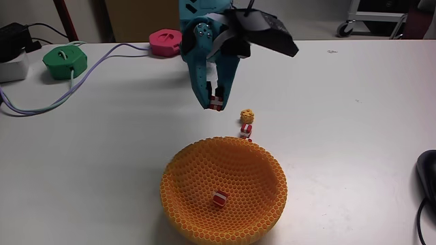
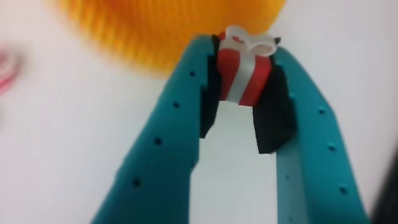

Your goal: Place cube pieces into the yellow basket

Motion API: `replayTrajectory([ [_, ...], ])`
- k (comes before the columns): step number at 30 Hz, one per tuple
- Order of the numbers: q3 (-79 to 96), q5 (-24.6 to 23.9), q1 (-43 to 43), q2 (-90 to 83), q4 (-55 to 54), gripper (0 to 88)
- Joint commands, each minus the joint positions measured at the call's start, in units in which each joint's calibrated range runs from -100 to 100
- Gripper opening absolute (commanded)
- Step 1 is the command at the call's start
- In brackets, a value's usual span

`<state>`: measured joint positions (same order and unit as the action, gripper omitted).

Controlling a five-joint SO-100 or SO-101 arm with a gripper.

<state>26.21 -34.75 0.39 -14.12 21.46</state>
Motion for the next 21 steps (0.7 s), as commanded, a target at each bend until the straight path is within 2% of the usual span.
replayTrajectory([
  [1, -6.52, -1.66, -1.69, 8.81, -12.43, 0.0],
  [5, -11.43, -2.98, -2.25, 16.86, -16.51, 2.3],
  [6, -12.39, -1.61, -2.44, 17.72, -17.03, 14.9],
  [7, -13.35, 0.15, -3.0, 18.28, -17.64, 22.9],
  [9, -15.86, 1.12, -3.74, 18.76, -13.99, 27.4],
  [11, -17.88, 0.83, -4.3, 18.76, -7.56, 28.3],
  [14, -18.17, 1.32, -4.67, 17.34, -3.39, 28.4],
  [17, -19.13, 0.93, -5.05, 13.74, 6.51, 28.3],
  [21, -15.95, -4.44, -6.82, 0.86, 31.1, 26.6],
])
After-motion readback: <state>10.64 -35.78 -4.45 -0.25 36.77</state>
